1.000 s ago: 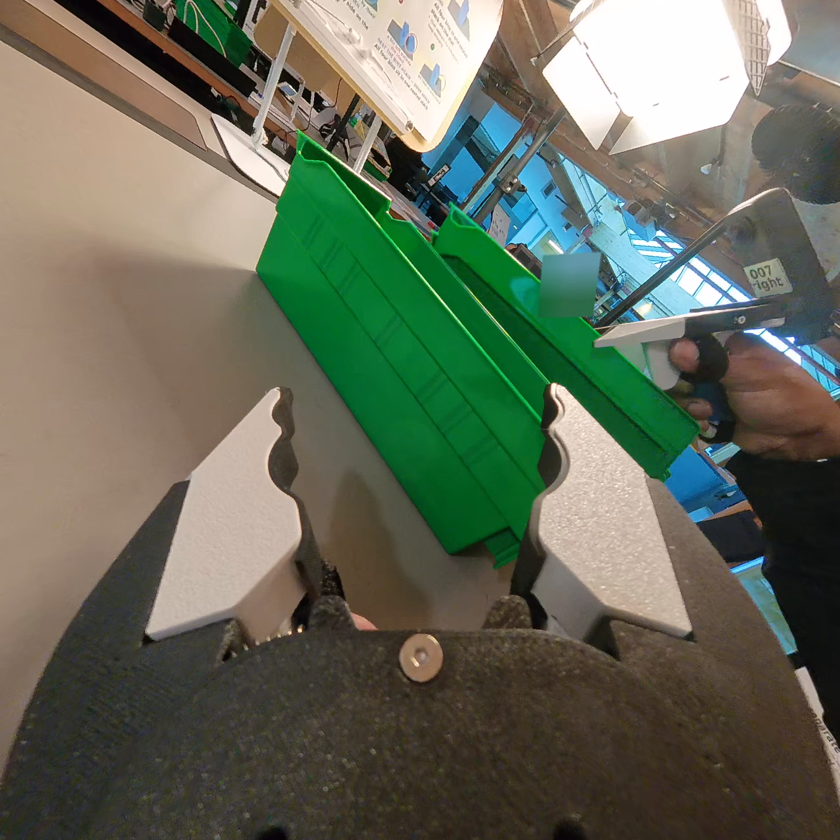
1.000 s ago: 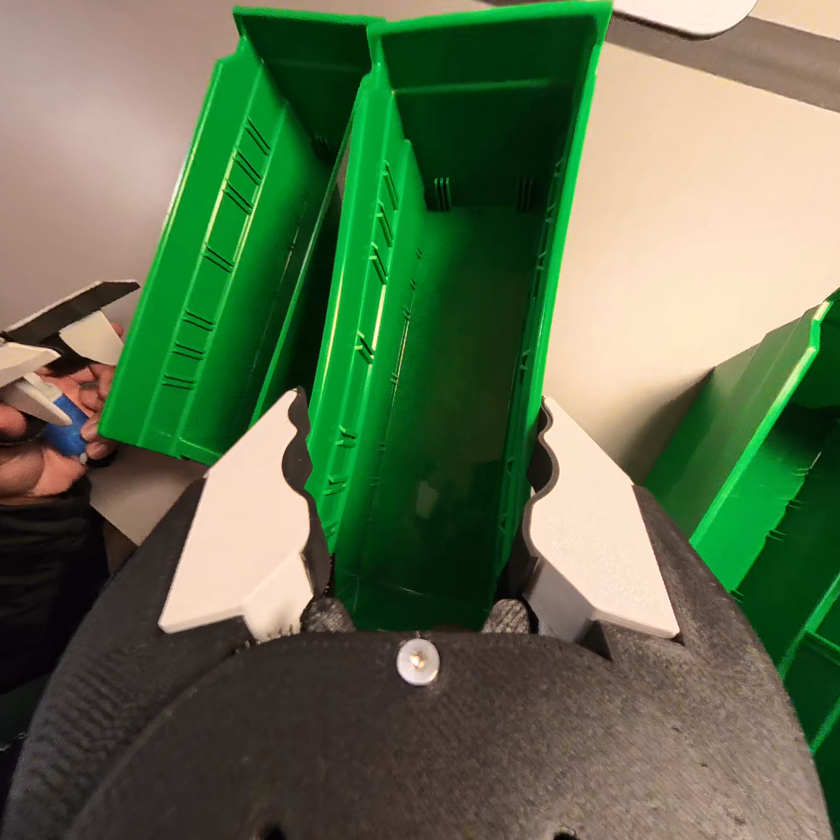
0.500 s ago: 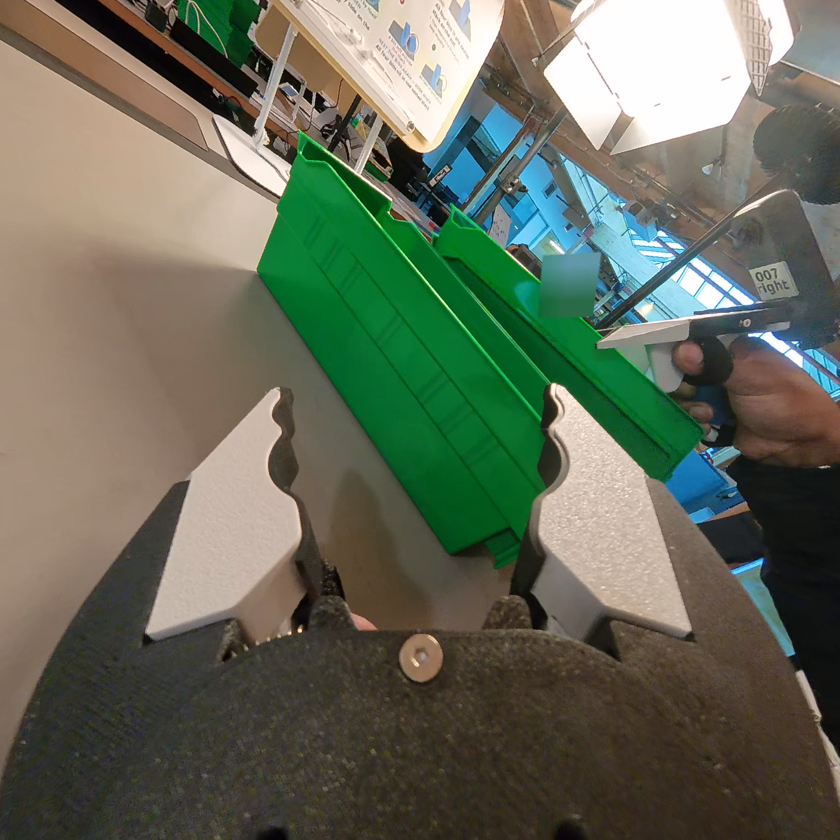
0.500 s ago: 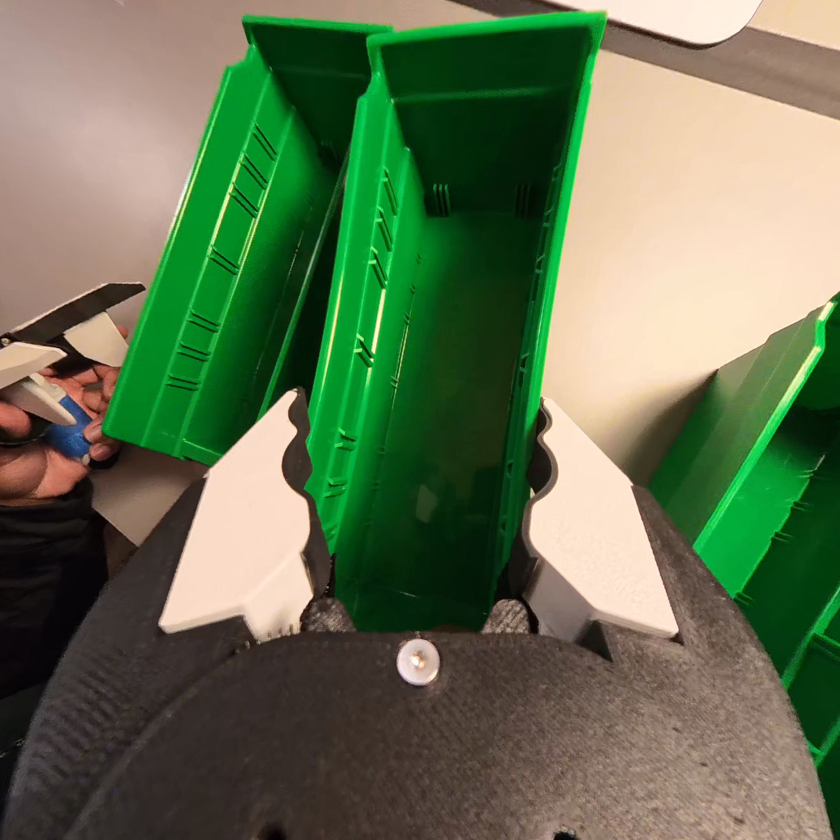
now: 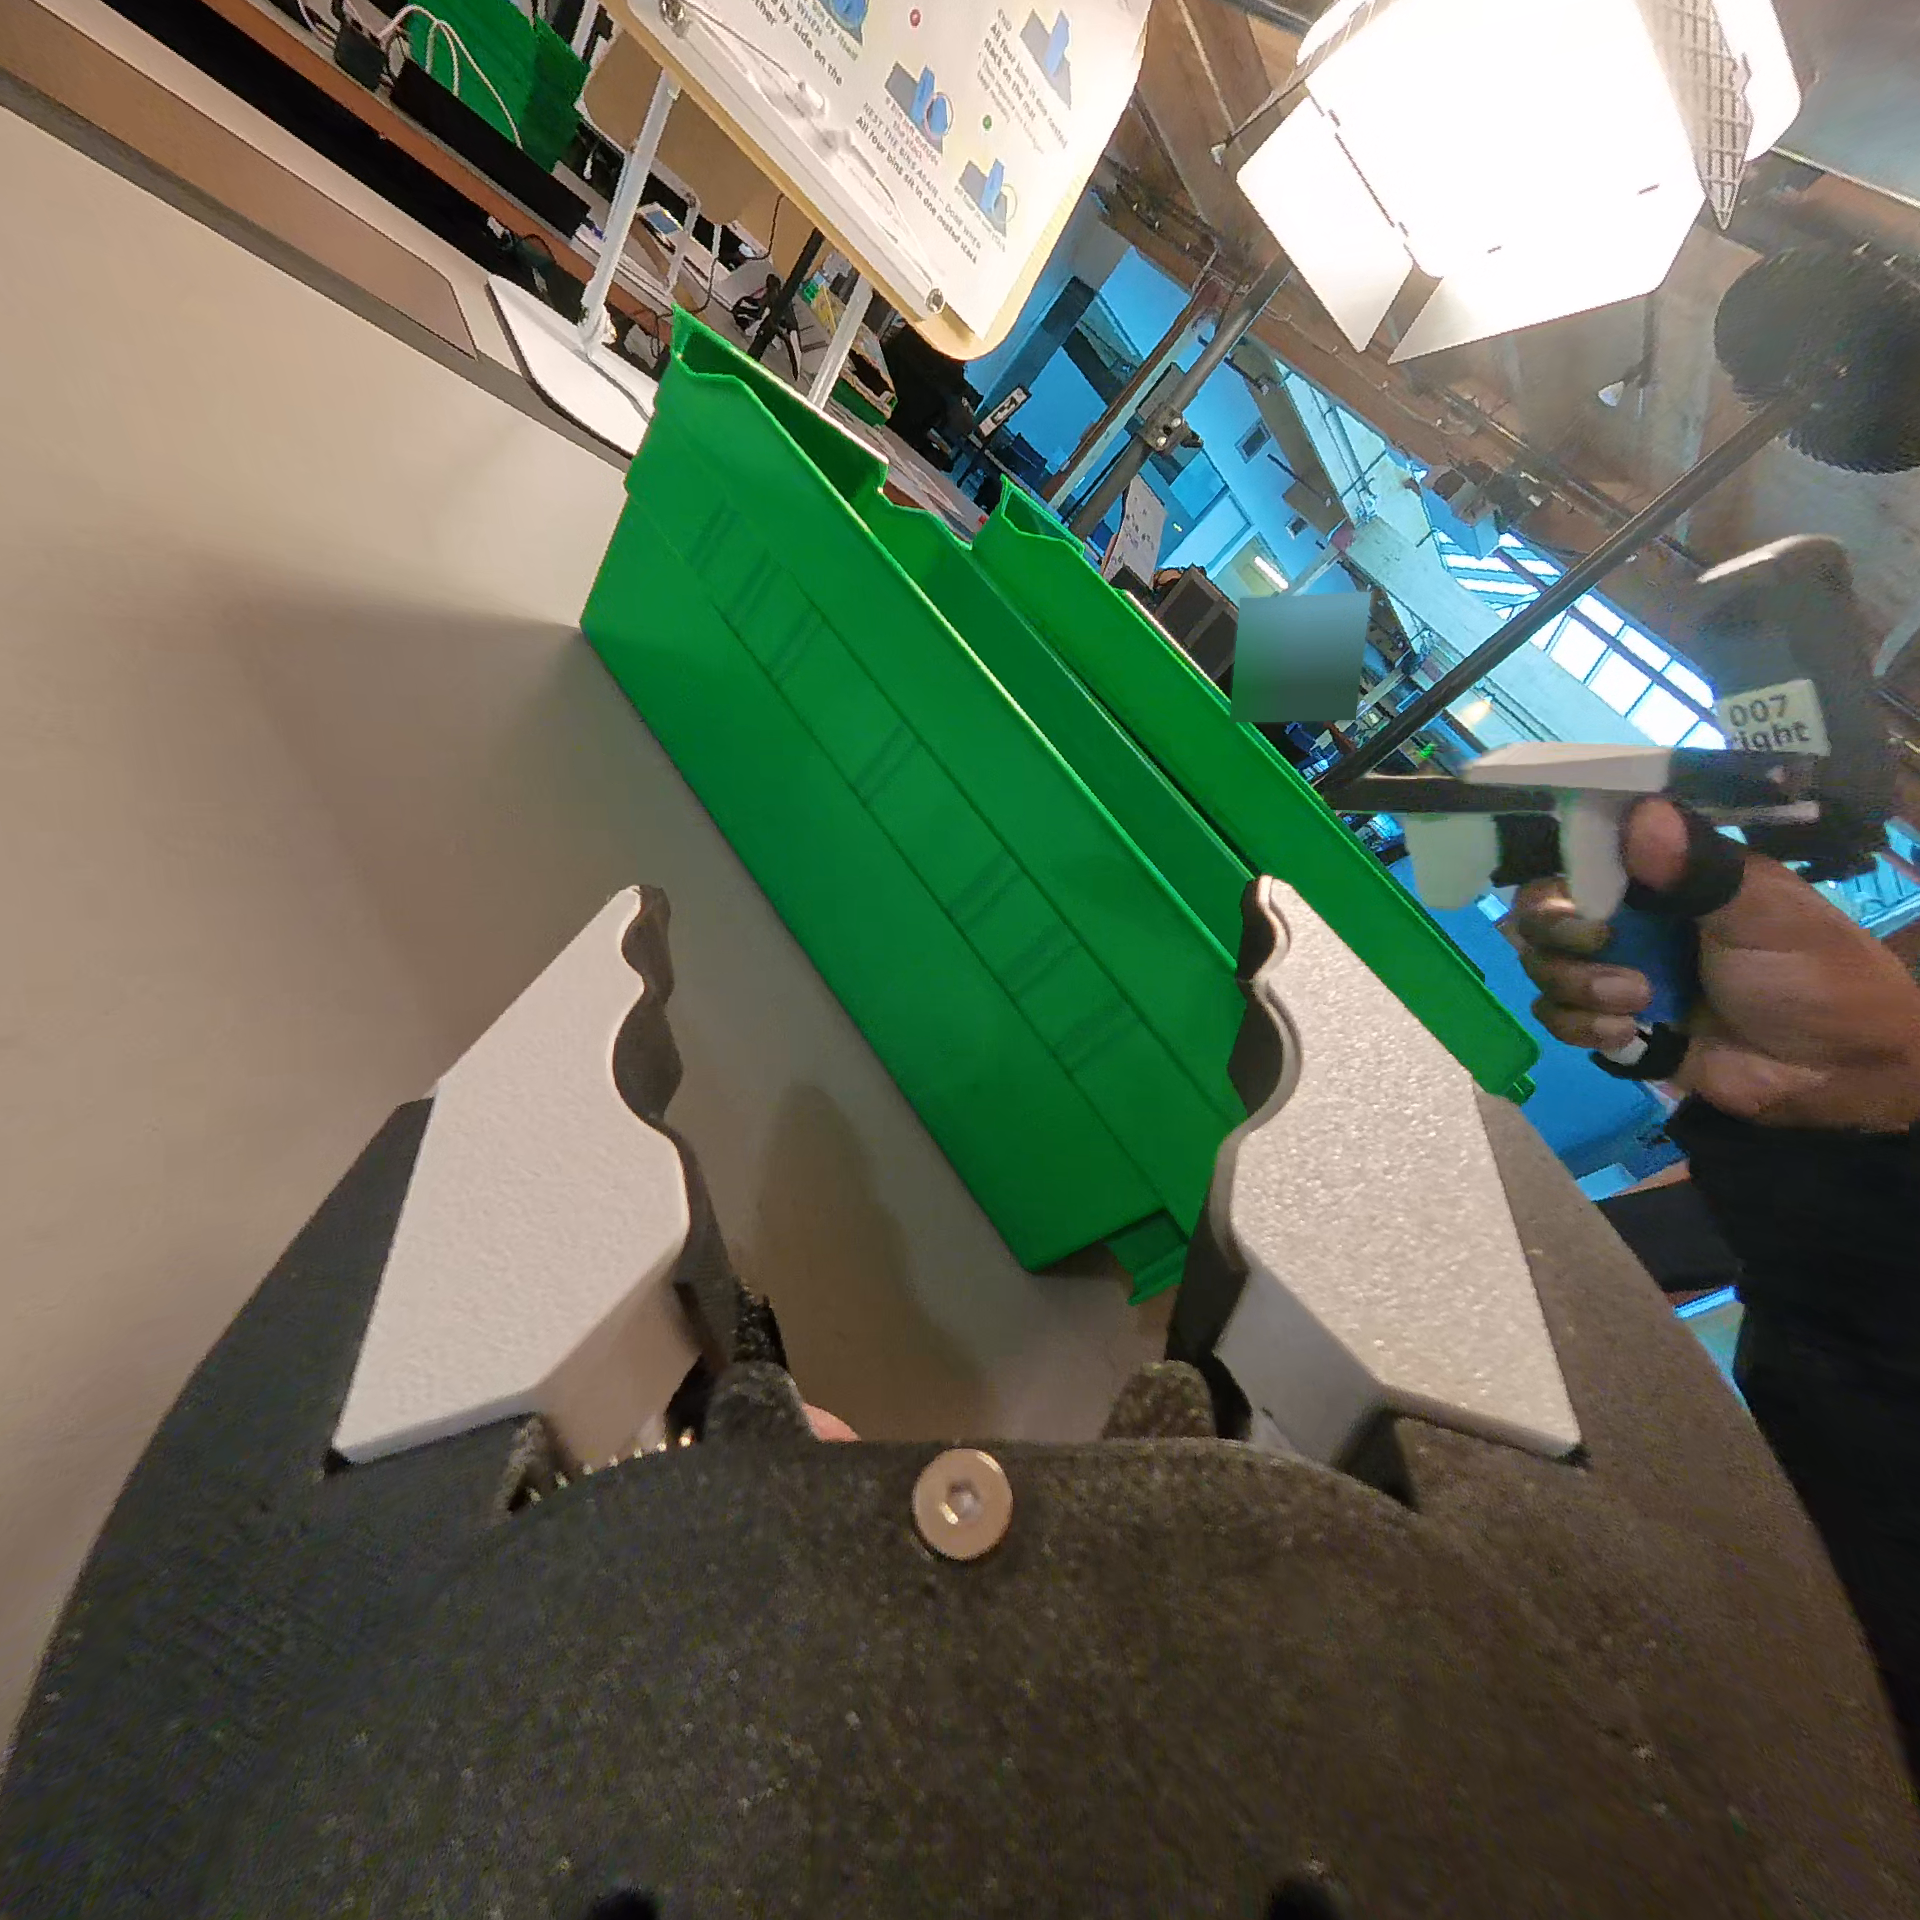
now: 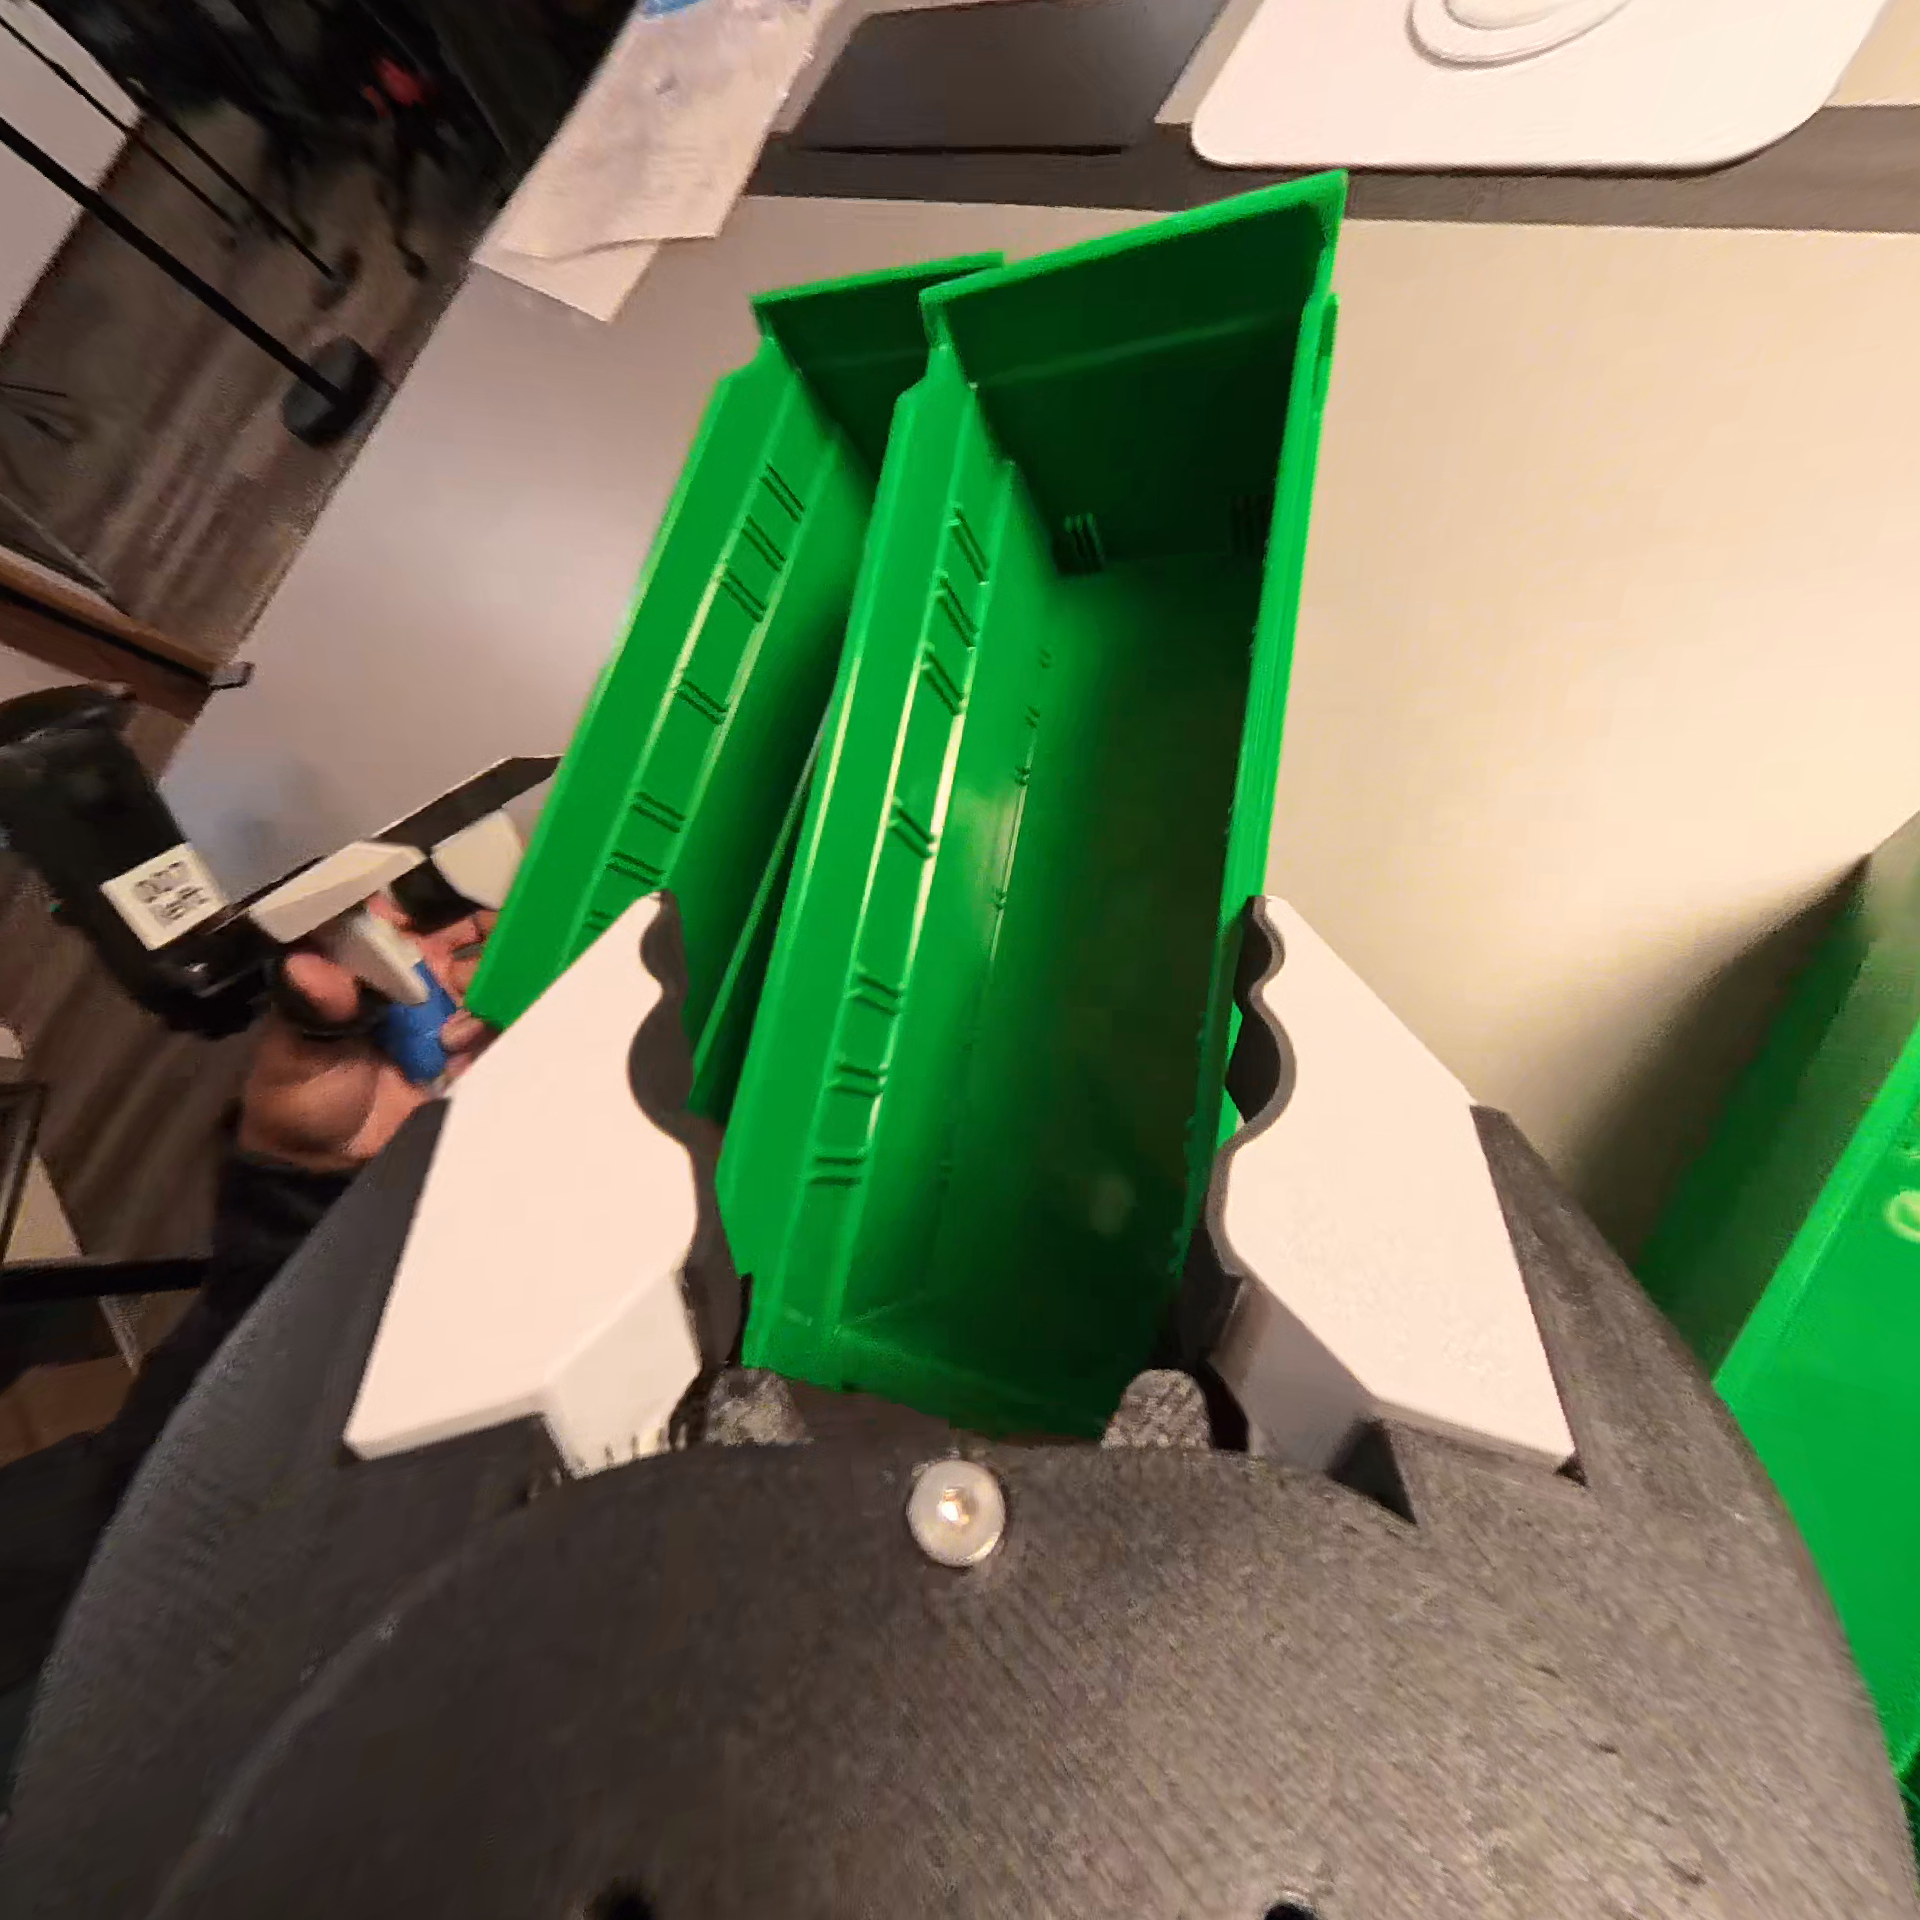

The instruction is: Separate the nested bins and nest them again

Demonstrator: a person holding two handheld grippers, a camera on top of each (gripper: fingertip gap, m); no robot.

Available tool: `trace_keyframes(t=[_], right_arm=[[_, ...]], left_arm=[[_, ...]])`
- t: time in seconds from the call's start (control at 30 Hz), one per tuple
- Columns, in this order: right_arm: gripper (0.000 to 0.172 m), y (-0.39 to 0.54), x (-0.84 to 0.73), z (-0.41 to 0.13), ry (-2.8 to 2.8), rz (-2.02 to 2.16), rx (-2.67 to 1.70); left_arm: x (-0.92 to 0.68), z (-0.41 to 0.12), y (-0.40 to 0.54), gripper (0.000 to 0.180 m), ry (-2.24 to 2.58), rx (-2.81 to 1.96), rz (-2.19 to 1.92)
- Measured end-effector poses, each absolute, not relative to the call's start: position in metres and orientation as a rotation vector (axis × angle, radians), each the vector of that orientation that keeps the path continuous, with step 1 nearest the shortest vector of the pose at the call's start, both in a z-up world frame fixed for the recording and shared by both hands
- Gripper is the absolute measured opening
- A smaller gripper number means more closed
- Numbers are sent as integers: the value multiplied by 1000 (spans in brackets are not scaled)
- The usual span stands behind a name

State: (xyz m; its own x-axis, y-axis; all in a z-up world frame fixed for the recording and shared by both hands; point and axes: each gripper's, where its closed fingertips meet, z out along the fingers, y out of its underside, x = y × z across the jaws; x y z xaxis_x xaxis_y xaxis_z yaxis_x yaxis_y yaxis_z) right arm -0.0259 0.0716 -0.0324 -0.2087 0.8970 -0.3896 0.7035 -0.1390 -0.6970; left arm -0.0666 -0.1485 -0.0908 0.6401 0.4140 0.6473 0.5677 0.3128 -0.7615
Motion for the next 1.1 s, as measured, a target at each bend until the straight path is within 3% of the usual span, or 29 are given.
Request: trace_keyframes(t=[0.1,0.27,0.53,0.83,1.1], right_arm=[[110,61,7,-19,-1893,1376,-1672],[102,42,86,-34,-1833,1489,-1415],[92,27,117,-97,-1596,1752,-1493],[82,29,114,-92,-1507,1939,-1488],[72,35,128,-80,-1385,2187,-1442]], left_arm=[[-66,-90,-148,108,-935,-1304,-128],[-55,-86,-149,110,-873,-1420,-107],[-52,9,-89,108,-619,-1743,41],[-45,-42,38,93,-673,-2269,-375],[-60,-59,72,95,-572,-2412,-347]])
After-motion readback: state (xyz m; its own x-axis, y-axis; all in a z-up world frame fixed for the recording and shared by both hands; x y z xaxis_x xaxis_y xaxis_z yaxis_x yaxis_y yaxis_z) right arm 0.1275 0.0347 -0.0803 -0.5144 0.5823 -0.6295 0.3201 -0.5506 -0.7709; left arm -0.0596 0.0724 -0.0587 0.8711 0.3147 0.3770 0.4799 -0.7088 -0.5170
